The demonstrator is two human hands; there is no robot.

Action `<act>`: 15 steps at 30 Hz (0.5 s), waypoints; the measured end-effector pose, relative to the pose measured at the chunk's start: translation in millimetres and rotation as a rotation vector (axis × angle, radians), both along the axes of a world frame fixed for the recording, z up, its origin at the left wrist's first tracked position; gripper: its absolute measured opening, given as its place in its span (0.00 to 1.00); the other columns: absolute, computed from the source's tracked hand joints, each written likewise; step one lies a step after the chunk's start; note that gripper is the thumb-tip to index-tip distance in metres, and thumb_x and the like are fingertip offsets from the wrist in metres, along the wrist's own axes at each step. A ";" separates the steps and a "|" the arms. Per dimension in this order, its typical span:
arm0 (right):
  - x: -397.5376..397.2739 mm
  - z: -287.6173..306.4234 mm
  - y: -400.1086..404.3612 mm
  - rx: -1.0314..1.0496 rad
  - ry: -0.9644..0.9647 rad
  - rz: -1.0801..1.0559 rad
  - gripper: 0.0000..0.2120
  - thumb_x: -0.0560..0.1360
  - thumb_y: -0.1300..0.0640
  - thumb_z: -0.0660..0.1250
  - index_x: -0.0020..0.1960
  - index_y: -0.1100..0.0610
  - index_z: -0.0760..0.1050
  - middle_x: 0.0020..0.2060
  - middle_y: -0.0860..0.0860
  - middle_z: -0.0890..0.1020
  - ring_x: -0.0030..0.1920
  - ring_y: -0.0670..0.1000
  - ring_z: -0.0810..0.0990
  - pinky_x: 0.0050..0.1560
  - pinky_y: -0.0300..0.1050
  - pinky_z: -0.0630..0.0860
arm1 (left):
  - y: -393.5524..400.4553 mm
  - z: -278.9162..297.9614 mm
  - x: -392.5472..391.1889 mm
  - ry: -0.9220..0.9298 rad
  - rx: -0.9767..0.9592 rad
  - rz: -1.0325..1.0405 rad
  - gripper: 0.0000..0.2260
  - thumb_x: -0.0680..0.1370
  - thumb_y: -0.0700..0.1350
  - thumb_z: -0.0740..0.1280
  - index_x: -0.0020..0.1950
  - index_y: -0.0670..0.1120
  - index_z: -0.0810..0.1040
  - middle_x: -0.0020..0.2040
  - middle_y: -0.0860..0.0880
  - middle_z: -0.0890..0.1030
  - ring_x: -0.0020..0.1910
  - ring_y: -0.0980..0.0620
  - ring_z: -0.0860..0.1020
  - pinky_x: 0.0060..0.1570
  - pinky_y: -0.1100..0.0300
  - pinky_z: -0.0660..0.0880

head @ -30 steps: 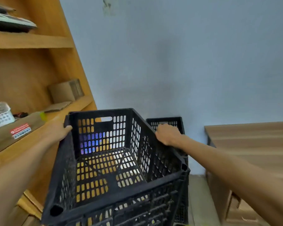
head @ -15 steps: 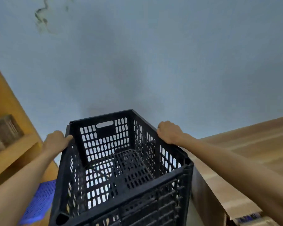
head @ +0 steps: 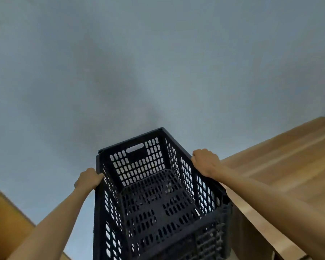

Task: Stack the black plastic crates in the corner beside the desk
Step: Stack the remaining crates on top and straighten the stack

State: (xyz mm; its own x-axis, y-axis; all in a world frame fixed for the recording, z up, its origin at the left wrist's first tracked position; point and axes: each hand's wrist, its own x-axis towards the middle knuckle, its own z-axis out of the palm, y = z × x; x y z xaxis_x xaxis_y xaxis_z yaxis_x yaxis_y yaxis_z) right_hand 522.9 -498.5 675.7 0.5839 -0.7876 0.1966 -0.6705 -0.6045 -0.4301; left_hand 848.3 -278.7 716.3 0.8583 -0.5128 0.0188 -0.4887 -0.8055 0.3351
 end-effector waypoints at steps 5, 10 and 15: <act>28.6 -10.7 -1.7 -0.016 0.051 -0.072 0.15 0.78 0.56 0.52 0.36 0.59 0.69 0.33 0.53 0.76 0.33 0.55 0.73 0.33 0.46 0.68 | -11.9 -27.2 42.2 -0.029 0.008 -0.115 0.12 0.78 0.46 0.62 0.37 0.43 0.70 0.40 0.41 0.78 0.41 0.42 0.76 0.39 0.57 0.69; 47.3 -10.1 12.4 -0.111 0.093 -0.105 0.17 0.77 0.48 0.53 0.33 0.55 0.65 0.30 0.51 0.72 0.32 0.53 0.72 0.32 0.45 0.66 | -8.0 -41.1 74.4 -0.096 -0.071 -0.223 0.14 0.81 0.51 0.59 0.42 0.41 0.69 0.40 0.43 0.74 0.40 0.43 0.73 0.38 0.56 0.67; 57.9 -4.9 27.4 -0.186 0.210 -0.165 0.15 0.79 0.46 0.54 0.43 0.56 0.69 0.36 0.52 0.74 0.38 0.56 0.75 0.38 0.47 0.71 | -7.9 -44.7 94.1 -0.019 -0.161 -0.256 0.19 0.80 0.50 0.63 0.32 0.43 0.66 0.30 0.45 0.72 0.34 0.44 0.73 0.32 0.57 0.64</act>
